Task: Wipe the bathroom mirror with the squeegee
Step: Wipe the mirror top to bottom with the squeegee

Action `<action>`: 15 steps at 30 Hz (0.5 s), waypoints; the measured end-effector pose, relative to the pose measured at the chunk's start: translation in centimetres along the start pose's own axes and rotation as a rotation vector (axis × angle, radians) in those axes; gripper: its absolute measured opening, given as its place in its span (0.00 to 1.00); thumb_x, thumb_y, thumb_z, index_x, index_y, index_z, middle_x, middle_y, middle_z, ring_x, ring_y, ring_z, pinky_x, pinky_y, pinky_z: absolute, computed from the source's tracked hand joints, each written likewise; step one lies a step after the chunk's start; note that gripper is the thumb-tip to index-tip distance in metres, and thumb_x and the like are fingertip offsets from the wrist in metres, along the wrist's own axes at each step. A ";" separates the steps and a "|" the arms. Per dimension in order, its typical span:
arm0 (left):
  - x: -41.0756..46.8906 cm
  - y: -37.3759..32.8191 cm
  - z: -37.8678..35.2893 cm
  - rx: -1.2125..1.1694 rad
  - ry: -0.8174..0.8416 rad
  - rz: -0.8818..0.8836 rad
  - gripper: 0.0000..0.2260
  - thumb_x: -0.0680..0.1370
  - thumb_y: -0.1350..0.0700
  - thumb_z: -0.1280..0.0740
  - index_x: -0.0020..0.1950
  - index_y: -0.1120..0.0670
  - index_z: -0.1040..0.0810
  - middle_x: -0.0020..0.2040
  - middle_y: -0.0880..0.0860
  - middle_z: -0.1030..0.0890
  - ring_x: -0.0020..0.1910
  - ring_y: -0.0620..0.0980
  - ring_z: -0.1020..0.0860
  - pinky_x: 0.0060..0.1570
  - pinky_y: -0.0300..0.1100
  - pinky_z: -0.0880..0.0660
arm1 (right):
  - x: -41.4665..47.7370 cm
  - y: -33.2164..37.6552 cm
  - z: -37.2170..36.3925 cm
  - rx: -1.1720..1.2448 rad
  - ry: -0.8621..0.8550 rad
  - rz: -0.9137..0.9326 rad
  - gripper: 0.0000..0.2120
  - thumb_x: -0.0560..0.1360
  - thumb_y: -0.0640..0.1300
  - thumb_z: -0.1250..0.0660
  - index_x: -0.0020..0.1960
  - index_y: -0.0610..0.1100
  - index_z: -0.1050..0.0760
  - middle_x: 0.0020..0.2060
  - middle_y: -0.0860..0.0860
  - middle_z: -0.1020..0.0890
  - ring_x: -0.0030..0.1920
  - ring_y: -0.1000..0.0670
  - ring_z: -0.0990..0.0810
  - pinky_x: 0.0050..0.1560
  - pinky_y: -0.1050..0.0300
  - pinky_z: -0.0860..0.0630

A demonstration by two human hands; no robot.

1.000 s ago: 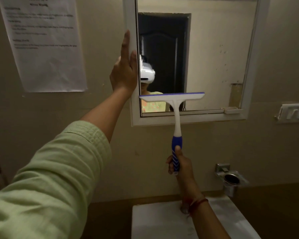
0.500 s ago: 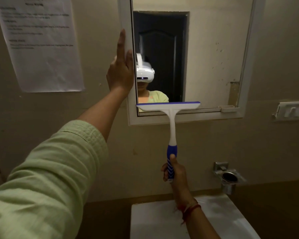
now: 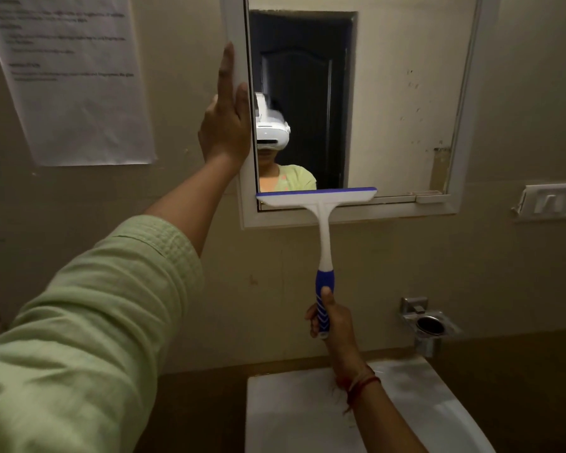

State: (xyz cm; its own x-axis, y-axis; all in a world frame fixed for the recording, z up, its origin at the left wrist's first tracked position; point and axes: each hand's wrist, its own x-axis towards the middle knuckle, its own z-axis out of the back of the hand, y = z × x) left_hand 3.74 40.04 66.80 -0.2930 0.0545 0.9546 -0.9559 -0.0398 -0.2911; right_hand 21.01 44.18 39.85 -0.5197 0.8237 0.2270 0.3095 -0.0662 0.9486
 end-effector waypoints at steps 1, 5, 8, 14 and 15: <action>0.0 -0.1 0.0 0.000 0.002 -0.001 0.22 0.82 0.49 0.50 0.75 0.50 0.46 0.56 0.55 0.20 0.32 0.44 0.30 0.30 0.30 0.38 | -0.1 0.0 0.1 -0.003 0.002 -0.004 0.41 0.46 0.80 0.38 0.27 0.40 0.26 0.18 0.52 0.25 0.20 0.55 0.30 0.24 0.62 0.31; 0.0 -0.1 0.1 0.015 0.002 0.027 0.21 0.81 0.47 0.50 0.75 0.46 0.47 0.53 0.58 0.19 0.39 0.58 0.22 0.36 0.40 0.37 | -1.1 0.2 0.8 -0.009 -0.018 -0.021 0.40 0.47 0.79 0.36 0.28 0.39 0.26 0.17 0.52 0.26 0.19 0.55 0.30 0.23 0.63 0.31; 0.0 -0.2 0.2 0.011 0.010 0.045 0.21 0.81 0.46 0.50 0.75 0.44 0.47 0.50 0.61 0.19 0.42 0.63 0.22 0.37 0.42 0.37 | -1.8 0.6 0.8 0.013 -0.098 0.024 0.33 0.58 0.72 0.34 0.28 0.40 0.27 0.19 0.52 0.25 0.20 0.54 0.31 0.21 0.64 0.33; -0.2 -0.1 0.3 -0.009 0.026 0.046 0.21 0.81 0.46 0.50 0.74 0.43 0.48 0.47 0.63 0.20 0.39 0.61 0.23 0.36 0.44 0.37 | -1.7 6.6 0.2 0.055 -0.311 0.282 0.30 0.57 0.75 0.38 0.25 0.46 0.27 0.19 0.53 0.28 0.21 0.58 0.31 0.23 0.65 0.33; -0.1 0.0 0.3 -0.012 0.030 0.034 0.21 0.82 0.47 0.50 0.75 0.43 0.48 0.47 0.62 0.20 0.36 0.58 0.24 0.35 0.43 0.37 | -1.3 8.7 0.1 0.020 -0.308 0.327 0.28 0.60 0.73 0.39 0.27 0.47 0.27 0.19 0.53 0.26 0.21 0.59 0.30 0.25 0.64 0.32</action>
State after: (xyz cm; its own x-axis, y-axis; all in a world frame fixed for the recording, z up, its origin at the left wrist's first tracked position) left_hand 3.82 39.76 66.70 -0.3253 0.0835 0.9419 -0.9456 -0.0302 -0.3239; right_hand 24.44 42.60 47.83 -0.1319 0.8908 0.4349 0.4350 -0.3423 0.8329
